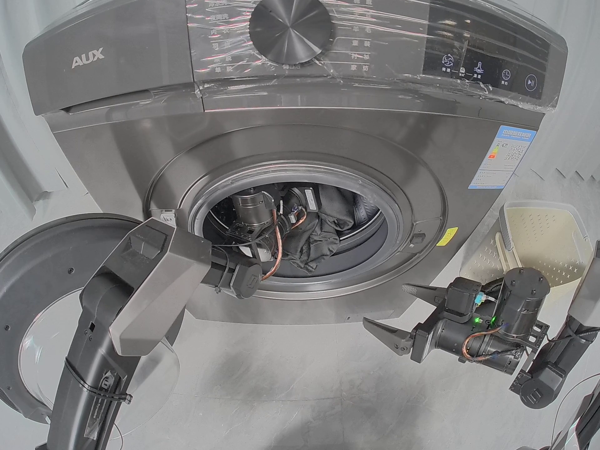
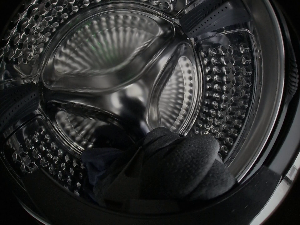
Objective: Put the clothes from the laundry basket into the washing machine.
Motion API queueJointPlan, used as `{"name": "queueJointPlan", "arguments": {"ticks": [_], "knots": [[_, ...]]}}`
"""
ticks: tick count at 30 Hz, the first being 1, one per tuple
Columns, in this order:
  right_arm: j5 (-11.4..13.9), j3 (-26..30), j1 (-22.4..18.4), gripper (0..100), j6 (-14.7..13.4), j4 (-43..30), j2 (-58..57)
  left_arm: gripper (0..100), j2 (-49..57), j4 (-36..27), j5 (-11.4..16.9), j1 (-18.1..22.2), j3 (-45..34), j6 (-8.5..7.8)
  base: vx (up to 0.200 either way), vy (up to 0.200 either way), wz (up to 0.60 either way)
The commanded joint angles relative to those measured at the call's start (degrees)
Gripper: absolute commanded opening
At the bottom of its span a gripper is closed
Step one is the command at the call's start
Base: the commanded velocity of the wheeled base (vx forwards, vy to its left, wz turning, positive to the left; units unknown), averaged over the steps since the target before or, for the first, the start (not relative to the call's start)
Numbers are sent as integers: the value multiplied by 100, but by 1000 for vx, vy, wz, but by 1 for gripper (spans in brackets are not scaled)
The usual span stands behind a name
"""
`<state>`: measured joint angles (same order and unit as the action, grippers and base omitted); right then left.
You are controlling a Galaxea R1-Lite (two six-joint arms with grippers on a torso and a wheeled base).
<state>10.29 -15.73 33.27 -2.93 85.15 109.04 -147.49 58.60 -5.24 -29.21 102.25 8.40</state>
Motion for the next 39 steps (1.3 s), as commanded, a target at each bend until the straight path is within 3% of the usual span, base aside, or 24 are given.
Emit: {"name": "queueJointPlan", "arguments": {"ticks": [1,2,3,6,11,19,29,30,34,39], "knots": [[8,-1,-5,100,3,1,-15,0,-87,-15,-47,64,40,4,0,0,0],[8,-1,-5,100,3,1,-15,0,-87,-33,-47,64,23,13,0,0,0],[8,-1,-13,100,3,1,-15,100,-78,-50,-47,73,-4,13,0,0,0],[8,-1,-31,100,3,1,-24,100,-51,-86,-47,64,-74,48,0,0,0],[8,-1,-31,100,3,1,-15,100,573,-789,-3,12,-1015,215,0,0,0],[8,8,-22,100,3,1,29,100,1109,-1650,331,-32,-2008,206,0,0,0],[17,8,13,100,-6,1,47,100,792,-1650,357,-173,-1999,188,0,0,0],[17,17,31,100,-6,1,47,0,757,-1659,357,-173,-1990,180,0,0,0],[26,8,22,100,-6,1,55,0,634,-1668,366,-147,-1832,188,0,0,0],[26,8,-5,100,-6,1,47,0,327,-1536,208,-85,-1041,267,0,0,0]]}}
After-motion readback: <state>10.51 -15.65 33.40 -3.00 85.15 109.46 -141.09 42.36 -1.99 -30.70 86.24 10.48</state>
